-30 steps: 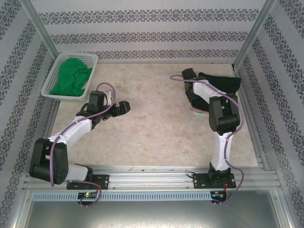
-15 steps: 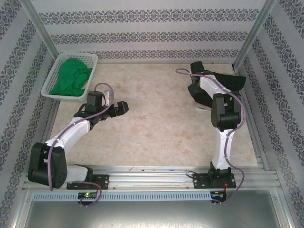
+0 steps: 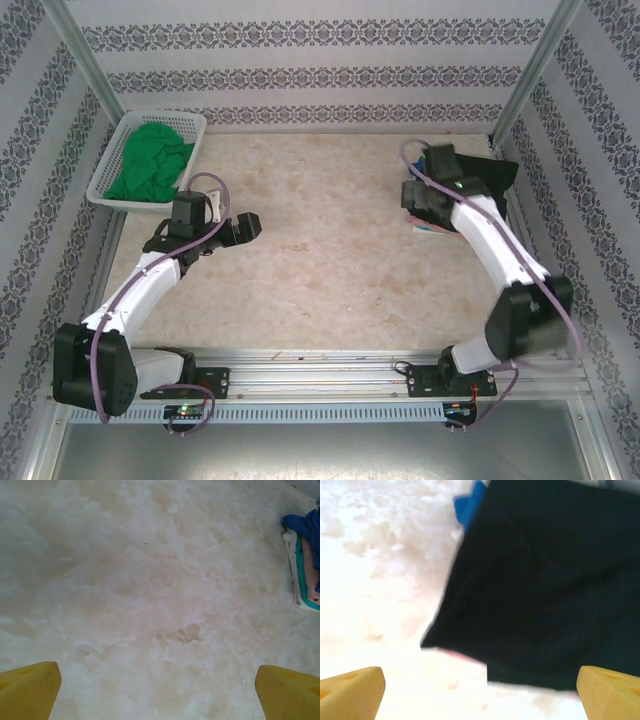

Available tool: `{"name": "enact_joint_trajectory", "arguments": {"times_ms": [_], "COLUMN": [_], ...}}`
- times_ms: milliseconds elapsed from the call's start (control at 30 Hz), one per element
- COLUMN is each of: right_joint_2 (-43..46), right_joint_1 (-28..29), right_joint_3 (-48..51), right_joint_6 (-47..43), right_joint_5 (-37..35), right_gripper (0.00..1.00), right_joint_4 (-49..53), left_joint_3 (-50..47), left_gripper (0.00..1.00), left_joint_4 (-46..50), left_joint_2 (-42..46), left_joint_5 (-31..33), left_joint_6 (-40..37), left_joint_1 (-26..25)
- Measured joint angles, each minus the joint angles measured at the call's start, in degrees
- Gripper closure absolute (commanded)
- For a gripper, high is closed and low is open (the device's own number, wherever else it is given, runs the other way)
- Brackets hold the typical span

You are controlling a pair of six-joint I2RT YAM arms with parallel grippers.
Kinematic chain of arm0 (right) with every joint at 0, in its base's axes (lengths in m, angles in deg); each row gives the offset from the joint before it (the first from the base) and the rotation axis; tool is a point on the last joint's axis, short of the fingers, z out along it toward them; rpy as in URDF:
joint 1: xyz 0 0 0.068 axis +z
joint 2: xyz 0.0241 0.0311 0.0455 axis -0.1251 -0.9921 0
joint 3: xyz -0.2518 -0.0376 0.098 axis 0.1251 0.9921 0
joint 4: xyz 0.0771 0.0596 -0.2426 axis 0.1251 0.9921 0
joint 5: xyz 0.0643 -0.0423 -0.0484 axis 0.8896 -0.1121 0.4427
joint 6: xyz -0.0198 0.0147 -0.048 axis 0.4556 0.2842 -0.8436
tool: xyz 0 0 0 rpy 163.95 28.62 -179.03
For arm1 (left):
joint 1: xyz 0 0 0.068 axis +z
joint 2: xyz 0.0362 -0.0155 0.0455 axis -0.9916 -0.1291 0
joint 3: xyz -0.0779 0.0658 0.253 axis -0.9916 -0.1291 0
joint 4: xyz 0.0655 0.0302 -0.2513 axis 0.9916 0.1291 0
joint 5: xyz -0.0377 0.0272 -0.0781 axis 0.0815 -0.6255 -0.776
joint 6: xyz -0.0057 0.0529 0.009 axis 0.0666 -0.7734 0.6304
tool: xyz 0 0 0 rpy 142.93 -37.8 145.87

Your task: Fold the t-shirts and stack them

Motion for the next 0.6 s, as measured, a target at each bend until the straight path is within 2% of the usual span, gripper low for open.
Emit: {"name": "enact_joint_trajectory", "arguments": {"times_ms": [133,233,400,600], "right_joint_2": [6.88,5.97,-1.38,-14.19], "right_joint_1": [-9.75,-14.69,-19.34,-23.52], "right_joint_3": [16.85,21.49,17.57,3.28], "right_joint_6": [9.79,13.25,12.52,4.2], "right_joint_5": [8.37,14.4,20.0,25.86], "right_gripper": [0.04,0.11,0.1,0.11], "right_joint_4": [-5.62,-10.19,-15.78,-12.74], "left_joint_3": [0.0,0.0,-0.07,-0.79], "left_gripper": [0.0,0.0,0.0,0.0], "left_joint_4": [0.42,0.7,1.29,1.29], "left_joint_2": [-0.39,-1.66,-2.56,-2.29], "left_joint_5": [0.13,0.11,0.13,0.07], "left_joint_6": [-0.94,-1.6,-2.21,-2.58], "left_joint_1": [1.57,2.36,2.91,3.89]}}
